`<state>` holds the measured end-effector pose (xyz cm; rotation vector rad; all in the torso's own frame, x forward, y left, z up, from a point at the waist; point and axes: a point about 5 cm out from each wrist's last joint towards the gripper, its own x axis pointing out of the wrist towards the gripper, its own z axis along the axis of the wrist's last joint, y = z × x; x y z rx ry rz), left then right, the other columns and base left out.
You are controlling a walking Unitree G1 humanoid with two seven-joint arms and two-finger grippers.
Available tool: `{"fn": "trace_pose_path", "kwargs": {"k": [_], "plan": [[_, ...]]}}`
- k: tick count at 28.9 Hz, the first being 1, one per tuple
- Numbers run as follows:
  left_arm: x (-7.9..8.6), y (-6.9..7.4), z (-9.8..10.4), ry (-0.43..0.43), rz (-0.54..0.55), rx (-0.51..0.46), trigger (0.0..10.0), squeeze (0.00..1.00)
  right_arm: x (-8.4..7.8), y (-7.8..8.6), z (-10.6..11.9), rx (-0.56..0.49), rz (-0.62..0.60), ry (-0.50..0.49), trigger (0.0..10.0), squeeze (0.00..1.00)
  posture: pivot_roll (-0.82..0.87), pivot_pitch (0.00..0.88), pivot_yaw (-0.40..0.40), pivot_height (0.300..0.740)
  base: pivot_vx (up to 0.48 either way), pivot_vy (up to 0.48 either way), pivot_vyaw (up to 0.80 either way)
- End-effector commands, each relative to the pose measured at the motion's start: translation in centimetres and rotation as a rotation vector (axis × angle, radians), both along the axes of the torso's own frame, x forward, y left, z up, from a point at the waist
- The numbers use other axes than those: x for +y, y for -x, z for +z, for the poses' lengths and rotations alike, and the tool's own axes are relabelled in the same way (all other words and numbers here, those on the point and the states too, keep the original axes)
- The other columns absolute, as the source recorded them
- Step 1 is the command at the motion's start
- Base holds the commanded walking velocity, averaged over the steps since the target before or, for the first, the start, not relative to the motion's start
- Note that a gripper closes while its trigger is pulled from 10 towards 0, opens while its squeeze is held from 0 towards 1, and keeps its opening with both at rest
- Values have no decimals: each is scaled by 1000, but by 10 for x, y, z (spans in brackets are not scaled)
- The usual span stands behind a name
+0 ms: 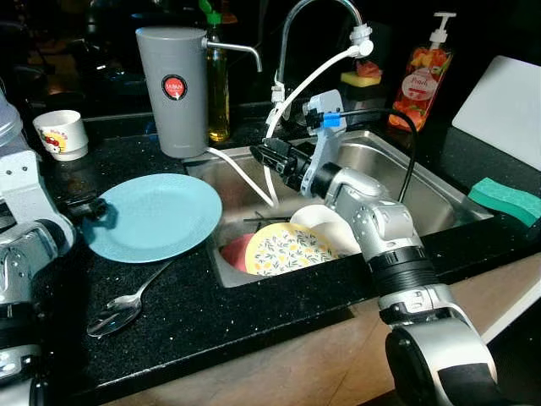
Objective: Kitchen organization
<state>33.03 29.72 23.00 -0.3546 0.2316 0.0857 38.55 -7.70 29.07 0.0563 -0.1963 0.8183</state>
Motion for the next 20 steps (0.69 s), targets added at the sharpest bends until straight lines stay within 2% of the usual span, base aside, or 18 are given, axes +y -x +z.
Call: {"fn": "trace_pose_path", "kwargs": {"k": [1, 4, 8, 13, 14, 15, 16, 17, 20], "plan": [[-8, 0, -12, 68, -48, 56, 10000, 0, 3, 0, -9, 31, 10, 19, 10000, 0, 84, 73, -15, 740, 0, 0, 0], [-11, 0, -14, 86, -69, 75, 10000, 0, 4, 1, -11, 41, 15, 16, 10000, 0, 84, 72, -14, 740, 0, 0, 0], [-13, 1, -18, 63, -89, 103, 10000, 0, 6, 1, -14, 58, 19, 14, 10000, 0, 83, 72, -12, 740, 0, 0, 0], [-22, 3, -26, 93, -156, 142, 10000, 0, 6, 1, -17, 76, 22, 10, 10000, 0, 81, 73, -12, 740, 0, 0, 0], [-24, 3, -28, 99, -168, 154, 4196, 0, 6, 1, -17, 80, 23, 8, 10000, 0, 81, 73, -12, 740, 0, 0, 0], [-27, 3, -31, 112, -178, 162, 1176, 0, 6, 1, -17, 84, 24, 6, 10000, 0, 81, 73, -12, 740, 0, 0, 0], [-27, 3, -31, 112, -178, 162, 1176, 0, 6, 1, -17, 84, 24, 6, 10000, 0, 81, 73, -12, 740, 0, 0, 0], [-31, 3, -32, 138, -199, 161, 0, 0, 7, 1, -18, 92, 25, 2, 10000, 0, 81, 73, -12, 740, 0, 0, 0], [-36, 2, -31, 160, -217, 147, 0, 0, 6, 1, -19, 99, 24, -3, 10000, 0, 78, 75, -10, 740, 0, 0, 0]]}}
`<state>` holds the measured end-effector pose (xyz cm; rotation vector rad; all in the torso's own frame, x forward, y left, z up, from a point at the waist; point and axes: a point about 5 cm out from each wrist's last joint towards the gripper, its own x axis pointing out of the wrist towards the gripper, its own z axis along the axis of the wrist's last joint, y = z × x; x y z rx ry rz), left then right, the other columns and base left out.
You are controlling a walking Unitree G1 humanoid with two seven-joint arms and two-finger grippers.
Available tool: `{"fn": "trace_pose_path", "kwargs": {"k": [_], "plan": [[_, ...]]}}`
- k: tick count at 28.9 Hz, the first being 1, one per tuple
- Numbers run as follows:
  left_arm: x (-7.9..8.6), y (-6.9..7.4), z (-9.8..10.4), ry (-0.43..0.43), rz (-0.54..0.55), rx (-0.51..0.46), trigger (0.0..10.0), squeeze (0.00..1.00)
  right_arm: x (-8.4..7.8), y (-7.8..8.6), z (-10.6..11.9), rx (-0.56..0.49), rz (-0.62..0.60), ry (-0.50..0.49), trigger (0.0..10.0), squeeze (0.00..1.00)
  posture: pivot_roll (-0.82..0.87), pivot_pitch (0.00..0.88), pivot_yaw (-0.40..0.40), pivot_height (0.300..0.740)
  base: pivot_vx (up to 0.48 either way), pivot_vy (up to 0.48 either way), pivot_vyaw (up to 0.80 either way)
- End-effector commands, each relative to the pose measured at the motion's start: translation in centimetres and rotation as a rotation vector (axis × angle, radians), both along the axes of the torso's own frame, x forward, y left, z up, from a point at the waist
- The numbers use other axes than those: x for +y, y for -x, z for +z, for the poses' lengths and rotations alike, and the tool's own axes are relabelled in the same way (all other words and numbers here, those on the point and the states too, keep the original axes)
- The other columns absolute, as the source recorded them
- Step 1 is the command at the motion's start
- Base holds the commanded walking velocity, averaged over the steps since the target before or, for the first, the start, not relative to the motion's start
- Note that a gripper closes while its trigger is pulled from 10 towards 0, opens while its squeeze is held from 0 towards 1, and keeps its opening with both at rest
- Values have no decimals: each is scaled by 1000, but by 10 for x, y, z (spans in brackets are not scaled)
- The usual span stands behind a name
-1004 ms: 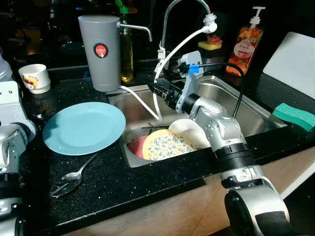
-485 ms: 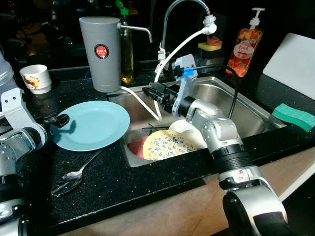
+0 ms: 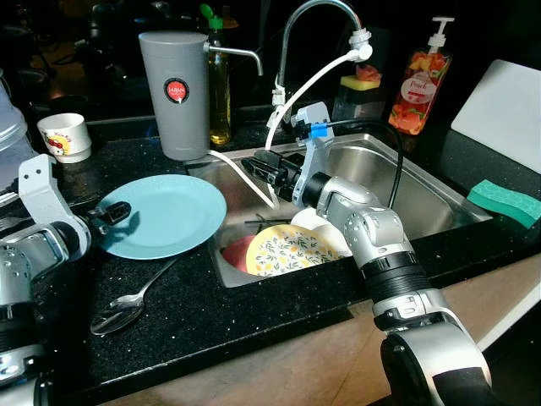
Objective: Kitchen organization
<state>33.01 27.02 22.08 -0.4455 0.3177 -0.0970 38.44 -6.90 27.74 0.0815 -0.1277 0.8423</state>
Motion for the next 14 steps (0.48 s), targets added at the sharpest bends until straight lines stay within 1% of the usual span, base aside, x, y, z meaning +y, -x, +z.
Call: {"fn": "trace_pose_path", "kwargs": {"k": [1, 10, 11, 12, 13, 14], "plan": [[-11, 1, -20, 50, -45, 88, 0, 0, -2, 0, -6, 36, -5, -15, 10000, 0, 78, 75, -10, 740, 0, 0, 0], [-7, 1, -16, 60, -19, 62, 0, 0, -2, -1, -7, 56, -13, -39, 10000, 0, 79, 76, -7, 740, 0, 0, 0], [-6, 1, -13, 73, -9, 30, 0, 0, -3, -1, -6, 56, -15, -43, 10000, 0, 81, 78, -8, 740, 0, 0, 0], [-5, 0, -8, 84, -3, -27, 0, 0, -3, -2, -6, 55, -20, -48, 10000, 0, 81, 78, -8, 740, 0, 0, 0], [-5, 0, -8, 84, -3, -27, 0, 0, -3, -2, -6, 55, -20, -48, 10000, 0, 81, 78, -8, 740, 0, 0, 0], [-6, -1, -4, 95, -6, -73, 0, 0, -4, -2, -5, 54, -25, -55, 10000, 0, 81, 78, -8, 740, 0, 0, 0]]}}
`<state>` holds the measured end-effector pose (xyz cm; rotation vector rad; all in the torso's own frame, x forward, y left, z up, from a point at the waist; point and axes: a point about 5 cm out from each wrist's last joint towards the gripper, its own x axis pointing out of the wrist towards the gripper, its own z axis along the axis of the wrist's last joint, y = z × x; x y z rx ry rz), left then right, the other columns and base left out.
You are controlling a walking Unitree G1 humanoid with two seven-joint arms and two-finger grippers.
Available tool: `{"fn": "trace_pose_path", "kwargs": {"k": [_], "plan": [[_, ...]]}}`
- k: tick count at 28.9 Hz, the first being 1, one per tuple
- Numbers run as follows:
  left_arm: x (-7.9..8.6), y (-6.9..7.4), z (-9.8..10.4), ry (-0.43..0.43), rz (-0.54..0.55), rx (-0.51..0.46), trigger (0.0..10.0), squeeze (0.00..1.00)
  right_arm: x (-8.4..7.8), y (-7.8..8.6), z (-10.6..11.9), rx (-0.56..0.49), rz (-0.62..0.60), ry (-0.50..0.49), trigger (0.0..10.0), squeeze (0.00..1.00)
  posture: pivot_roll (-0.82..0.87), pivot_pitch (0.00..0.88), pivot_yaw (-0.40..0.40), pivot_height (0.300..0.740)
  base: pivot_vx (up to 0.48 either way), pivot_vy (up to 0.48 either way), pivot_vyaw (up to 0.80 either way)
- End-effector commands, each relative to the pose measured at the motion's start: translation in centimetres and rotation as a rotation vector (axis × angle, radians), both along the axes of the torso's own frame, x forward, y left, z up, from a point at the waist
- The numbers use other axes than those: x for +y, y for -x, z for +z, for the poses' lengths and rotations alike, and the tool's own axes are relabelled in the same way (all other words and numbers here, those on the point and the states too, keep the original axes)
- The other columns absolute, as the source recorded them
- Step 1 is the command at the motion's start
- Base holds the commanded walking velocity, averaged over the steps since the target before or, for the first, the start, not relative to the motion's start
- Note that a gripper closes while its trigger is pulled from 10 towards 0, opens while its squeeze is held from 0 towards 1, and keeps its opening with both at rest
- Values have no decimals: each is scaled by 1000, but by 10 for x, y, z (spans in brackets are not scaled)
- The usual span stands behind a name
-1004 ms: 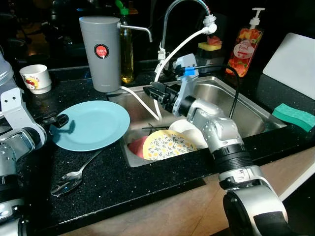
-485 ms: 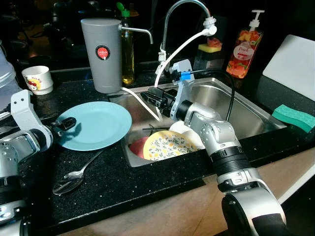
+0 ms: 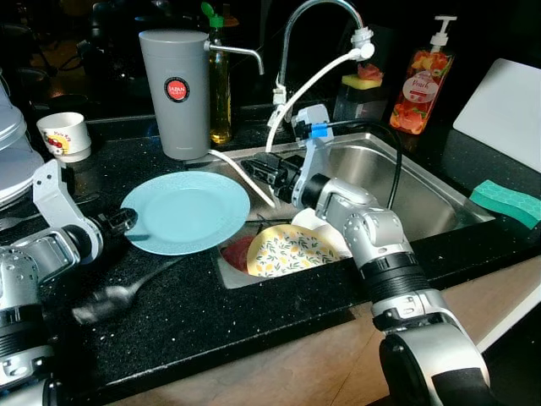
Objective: Kitchen organization
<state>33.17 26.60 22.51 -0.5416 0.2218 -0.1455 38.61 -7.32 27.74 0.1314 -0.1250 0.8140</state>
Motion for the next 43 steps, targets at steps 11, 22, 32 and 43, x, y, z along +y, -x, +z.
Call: {"fn": "trace_pose_path", "kwargs": {"k": [11, 22, 32, 43], "plan": [[-10, 3, 28, 229, -89, -273, 0, 0, -6, -3, 4, 46, -33, -105, 10000, 0, 80, 77, -6, 740, 0, 0, 0], [-11, 8, 37, 288, -147, -388, 0, 0, -3, 0, 3, 121, 20, -201, 10000, 1000, 80, 76, -5, 740, 0, 0, 0], [-3, 14, 40, 297, -160, -467, 0, 0, -16, -4, 10, 151, -13, -307, 10000, 1000, 77, 69, -11, 740, 0, 0, 0], [-7, 16, 43, 304, -204, -495, 0, 0, -20, -4, 6, 162, -41, -275, 10000, 0, 74, 60, -10, 740, 0, 0, 0]]}}
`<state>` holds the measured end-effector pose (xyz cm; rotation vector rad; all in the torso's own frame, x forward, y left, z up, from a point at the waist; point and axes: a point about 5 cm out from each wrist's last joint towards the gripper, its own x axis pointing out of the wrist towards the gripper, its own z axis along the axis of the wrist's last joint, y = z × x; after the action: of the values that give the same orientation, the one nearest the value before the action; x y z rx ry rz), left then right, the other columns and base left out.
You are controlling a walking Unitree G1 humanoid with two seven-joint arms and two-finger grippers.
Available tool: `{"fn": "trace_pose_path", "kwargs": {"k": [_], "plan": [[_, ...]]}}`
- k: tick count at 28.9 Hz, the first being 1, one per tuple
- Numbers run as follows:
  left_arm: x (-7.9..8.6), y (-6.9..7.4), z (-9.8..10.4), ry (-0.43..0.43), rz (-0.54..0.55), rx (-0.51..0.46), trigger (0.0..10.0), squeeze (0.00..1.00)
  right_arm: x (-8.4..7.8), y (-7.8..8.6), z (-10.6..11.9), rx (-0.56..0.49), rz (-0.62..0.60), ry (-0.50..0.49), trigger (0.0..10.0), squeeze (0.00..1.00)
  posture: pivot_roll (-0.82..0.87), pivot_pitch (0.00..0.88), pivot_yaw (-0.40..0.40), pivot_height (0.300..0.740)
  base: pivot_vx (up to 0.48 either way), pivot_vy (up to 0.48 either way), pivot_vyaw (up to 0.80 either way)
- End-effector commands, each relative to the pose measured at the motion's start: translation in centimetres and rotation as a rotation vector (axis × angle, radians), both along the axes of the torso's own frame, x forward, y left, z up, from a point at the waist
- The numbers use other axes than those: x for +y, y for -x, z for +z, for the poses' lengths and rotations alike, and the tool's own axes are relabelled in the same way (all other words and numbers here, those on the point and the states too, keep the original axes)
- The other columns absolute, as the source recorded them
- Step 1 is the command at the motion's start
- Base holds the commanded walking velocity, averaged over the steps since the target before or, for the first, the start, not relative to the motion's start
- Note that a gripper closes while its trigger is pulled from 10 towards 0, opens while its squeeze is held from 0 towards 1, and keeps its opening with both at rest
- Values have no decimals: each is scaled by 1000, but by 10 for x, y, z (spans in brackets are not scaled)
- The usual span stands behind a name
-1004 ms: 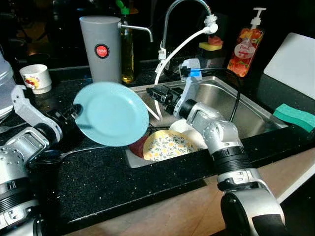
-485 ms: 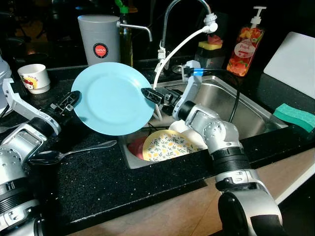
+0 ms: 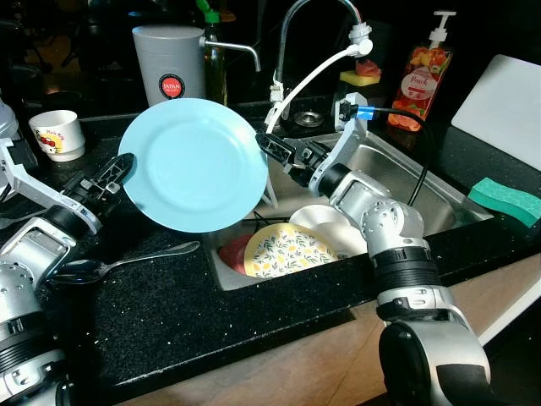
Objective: Kitchen organization
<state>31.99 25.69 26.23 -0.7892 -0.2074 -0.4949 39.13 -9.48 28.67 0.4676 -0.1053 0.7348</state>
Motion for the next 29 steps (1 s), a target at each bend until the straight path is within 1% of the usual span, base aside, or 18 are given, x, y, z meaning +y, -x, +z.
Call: {"fn": "trace_pose_path", "kwargs": {"k": [1, 3, 5, 6, 7, 9, 11, 13, 14, 15, 16, 17, 19, 29], "plan": [[2, 4, 6, -14, -5, -39, 0, 0, 4, 2, -6, 23, 22, 27, 10000, 0, 76, 54, -9, 740, 0, 0, 0], [0, 4, 7, -12, -21, -52, 0, 0, 9, 4, -13, 52, 51, 37, 10000, 0, 76, 54, -9, 740, 0, 0, 0], [-1, 5, 7, -13, -24, -52, 0, 0, 10, 5, -15, 66, 63, 28, 10000, 0, 76, 54, -9, 740, 0, 0, 0], [-2, 4, 6, -18, -26, -45, 0, 0, 15, 8, -16, 88, 112, -9, 10000, 0, 78, 56, -9, 740, 0, 0, 0], [-2, 4, 6, -18, -26, -45, 0, 0, 15, 8, -16, 88, 112, -9, 10000, 0, 78, 56, -9, 740, 0, 0, 0], [-2, 3, 6, -11, -27, -47, 0, 0, 20, 13, -16, 96, 174, -19, 10000, 0, 75, 59, -9, 740, 0, 0, 0], [-4, 4, 6, -8, -33, -49, 0, 0, 27, 19, -19, 90, 238, 6, 10000, 0, 76, 60, -10, 740, 0, 0, 0], [-5, 3, 6, -11, -37, -48, 0, 0, 31, 22, -20, 101, 273, -19, 10000, 0, 77, 63, -12, 740, 0, 0, 0], [-6, 3, 6, -10, -38, -50, 0, 0, 31, 22, -20, 107, 277, -37, 4588, 0, 77, 63, -12, 740, 0, 0, 0], [-6, 3, 6, -10, -39, -51, 0, 0, 31, 22, -19, 113, 280, -57, 1255, 0, 77, 63, -12, 740, 0, 0, 0], [-6, 3, 7, -11, -38, -56, 0, 0, 30, 22, -17, 118, 280, -82, 0, 0, 79, 65, -14, 740, 0, 0, 0], [-6, 3, 7, -11, -38, -56, 0, 0, 30, 22, -17, 118, 280, -82, 0, 0, 79, 65, -14, 740, 0, 0, 0], [-6, 4, 7, -18, -28, -55, 0, 0, 27, 21, -12, 121, 276, -122, 0, 0, 79, 65, -14, 740, 0, 0, 0], [-4, 2, 7, -14, -2, -53, 0, 0, 22, 20, -6, 124, 267, -183, 0, 0, 79, 60, -12, 740, 0, 0, 0]]}}
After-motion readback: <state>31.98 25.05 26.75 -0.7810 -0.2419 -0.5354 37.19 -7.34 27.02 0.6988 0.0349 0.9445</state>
